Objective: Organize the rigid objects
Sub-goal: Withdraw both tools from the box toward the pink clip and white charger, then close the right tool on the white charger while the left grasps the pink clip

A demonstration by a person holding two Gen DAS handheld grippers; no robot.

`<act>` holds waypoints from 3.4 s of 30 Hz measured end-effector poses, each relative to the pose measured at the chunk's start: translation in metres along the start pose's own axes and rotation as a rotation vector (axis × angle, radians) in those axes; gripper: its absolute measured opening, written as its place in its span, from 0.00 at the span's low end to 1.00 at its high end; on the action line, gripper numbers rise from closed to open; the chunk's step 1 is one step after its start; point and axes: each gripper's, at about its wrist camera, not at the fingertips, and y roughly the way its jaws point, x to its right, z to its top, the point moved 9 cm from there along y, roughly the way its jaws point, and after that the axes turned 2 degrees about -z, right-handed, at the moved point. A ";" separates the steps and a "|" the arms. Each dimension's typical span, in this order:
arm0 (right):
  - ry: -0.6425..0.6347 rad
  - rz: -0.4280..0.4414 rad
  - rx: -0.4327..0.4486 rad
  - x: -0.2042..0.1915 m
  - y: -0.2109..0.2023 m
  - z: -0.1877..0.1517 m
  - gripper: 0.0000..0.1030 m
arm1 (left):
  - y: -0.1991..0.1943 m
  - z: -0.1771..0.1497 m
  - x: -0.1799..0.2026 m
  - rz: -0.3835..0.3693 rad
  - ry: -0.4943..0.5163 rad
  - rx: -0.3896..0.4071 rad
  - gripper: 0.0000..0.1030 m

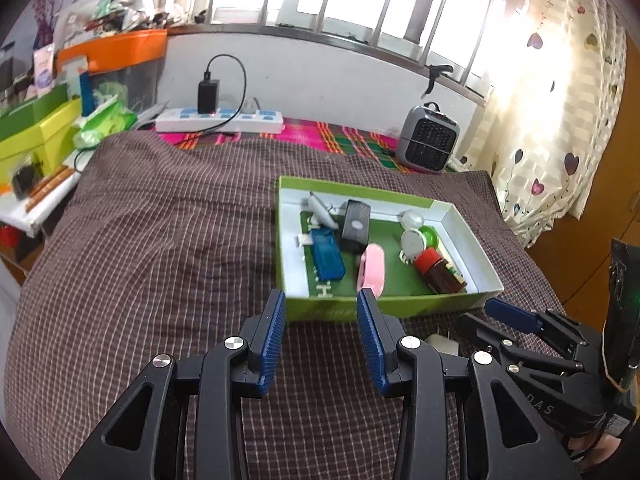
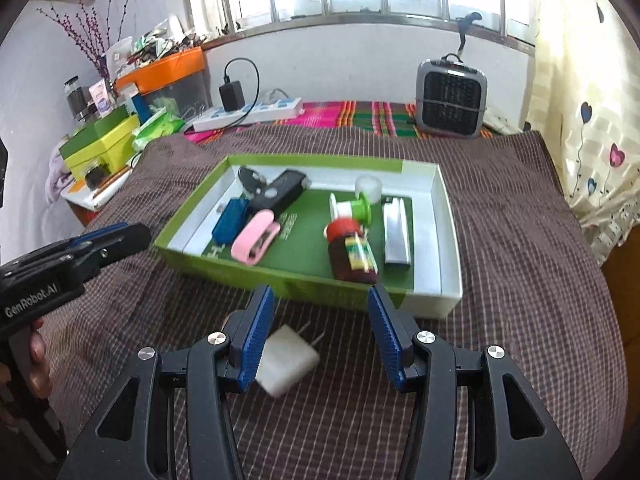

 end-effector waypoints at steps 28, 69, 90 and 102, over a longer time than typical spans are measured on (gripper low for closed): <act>0.034 -0.002 -0.101 -0.017 0.025 -0.035 0.52 | 0.004 -0.041 -0.006 -0.058 -0.042 -0.072 0.35; 0.073 -0.020 -0.060 0.022 0.000 -0.050 0.34 | 0.034 -0.063 0.059 -0.116 0.079 -0.184 0.35; 0.095 -0.009 -0.035 0.041 -0.010 -0.051 0.34 | 0.052 -0.064 0.069 0.005 0.148 -0.184 0.35; 0.095 -0.001 -0.037 0.041 -0.009 -0.052 0.34 | 0.055 -0.061 0.067 0.025 0.149 -0.164 0.35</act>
